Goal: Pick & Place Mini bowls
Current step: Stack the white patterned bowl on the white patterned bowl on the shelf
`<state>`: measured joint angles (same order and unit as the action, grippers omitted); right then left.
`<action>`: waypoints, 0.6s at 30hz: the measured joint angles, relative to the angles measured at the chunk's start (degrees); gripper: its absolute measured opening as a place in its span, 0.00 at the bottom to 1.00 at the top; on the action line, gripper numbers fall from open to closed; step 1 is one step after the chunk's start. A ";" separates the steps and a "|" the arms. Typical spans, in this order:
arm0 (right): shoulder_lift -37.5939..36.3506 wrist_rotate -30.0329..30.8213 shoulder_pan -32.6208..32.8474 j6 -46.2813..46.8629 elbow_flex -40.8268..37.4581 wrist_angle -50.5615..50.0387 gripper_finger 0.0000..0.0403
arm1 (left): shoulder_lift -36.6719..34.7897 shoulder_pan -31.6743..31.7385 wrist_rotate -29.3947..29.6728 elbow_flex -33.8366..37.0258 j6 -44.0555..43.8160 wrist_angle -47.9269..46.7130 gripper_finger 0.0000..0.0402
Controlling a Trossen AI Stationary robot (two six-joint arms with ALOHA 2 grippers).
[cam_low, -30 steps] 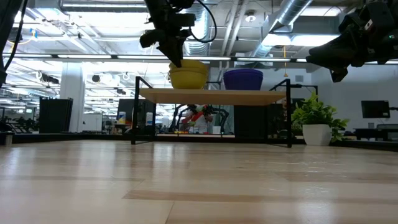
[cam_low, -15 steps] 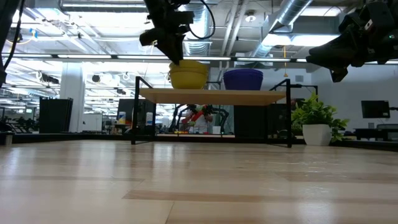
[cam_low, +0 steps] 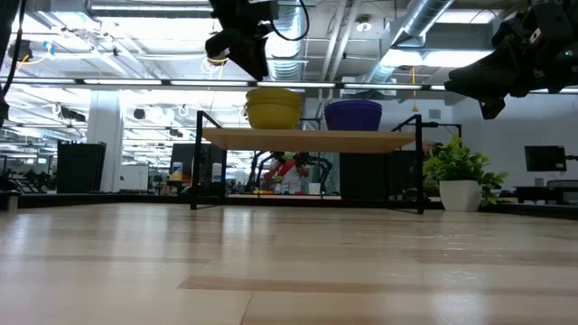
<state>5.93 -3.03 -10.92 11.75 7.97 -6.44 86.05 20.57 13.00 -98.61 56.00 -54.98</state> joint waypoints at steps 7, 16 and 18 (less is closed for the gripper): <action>0.00 0.00 0.00 0.28 0.00 0.01 0.24 | 0.62 0.15 -0.62 0.02 -2.84 -0.07 0.32; 0.00 0.00 0.00 0.28 0.00 0.01 0.24 | 0.64 0.21 -0.66 0.02 -5.59 -0.26 0.32; -0.01 0.00 0.00 0.28 0.00 0.00 0.24 | 0.64 0.21 -0.66 0.02 -5.94 -0.32 0.32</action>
<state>5.92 -3.03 -10.92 12.03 7.97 -6.44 86.70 20.78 12.34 -98.59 50.06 -55.30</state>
